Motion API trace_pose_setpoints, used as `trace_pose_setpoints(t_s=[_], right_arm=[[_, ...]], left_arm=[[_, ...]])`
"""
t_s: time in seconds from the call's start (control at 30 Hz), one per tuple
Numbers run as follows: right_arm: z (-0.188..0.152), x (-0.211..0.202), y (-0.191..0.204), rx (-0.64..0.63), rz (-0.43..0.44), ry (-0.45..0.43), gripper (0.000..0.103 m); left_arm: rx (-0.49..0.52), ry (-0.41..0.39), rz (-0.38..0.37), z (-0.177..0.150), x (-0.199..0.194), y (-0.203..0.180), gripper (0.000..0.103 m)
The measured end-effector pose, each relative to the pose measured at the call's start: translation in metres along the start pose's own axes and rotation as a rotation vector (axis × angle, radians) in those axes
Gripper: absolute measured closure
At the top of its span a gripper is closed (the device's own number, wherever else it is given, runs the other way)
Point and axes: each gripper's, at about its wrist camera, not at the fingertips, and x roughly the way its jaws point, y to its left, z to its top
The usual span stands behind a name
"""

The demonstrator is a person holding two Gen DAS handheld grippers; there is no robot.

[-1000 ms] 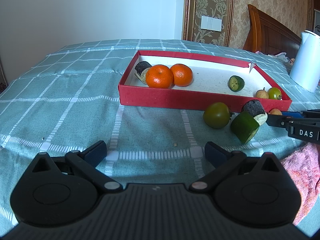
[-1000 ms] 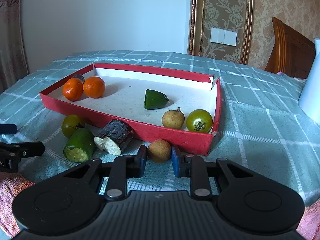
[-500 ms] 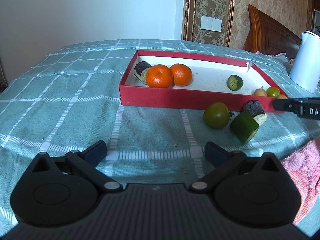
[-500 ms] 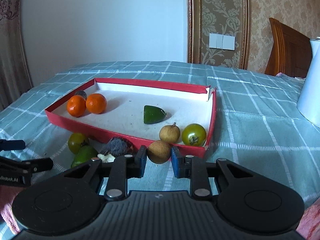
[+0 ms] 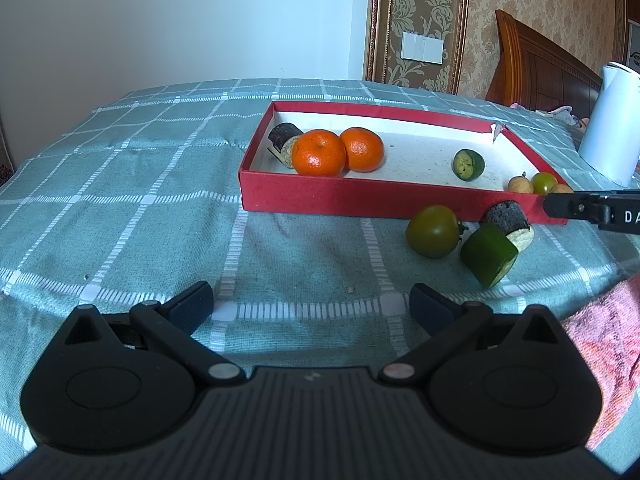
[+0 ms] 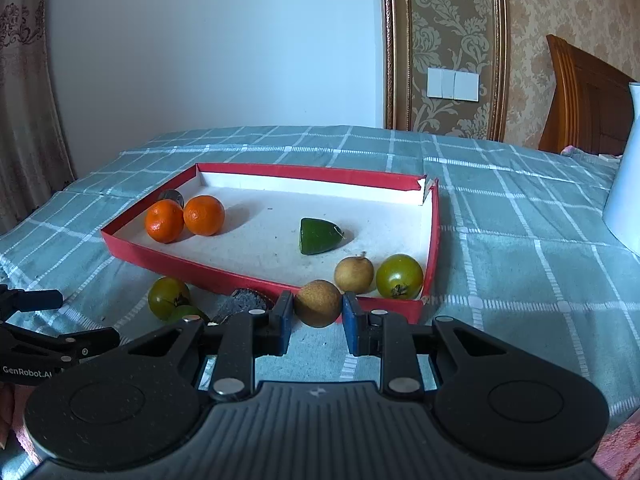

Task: Organize fruits
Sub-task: 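Lift the brown fruit over the tray rim and open the right gripper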

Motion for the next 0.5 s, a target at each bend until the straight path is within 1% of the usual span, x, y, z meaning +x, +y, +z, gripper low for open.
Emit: trace_pose_setpoints(t_s=[0.5], right_arm=[[0.012,-0.002,0.005,-0.028,-0.018,-0.032,0.078]], left_arm=[[0.0,0.0,0.0,0.0,0.0,0.0,0.0]])
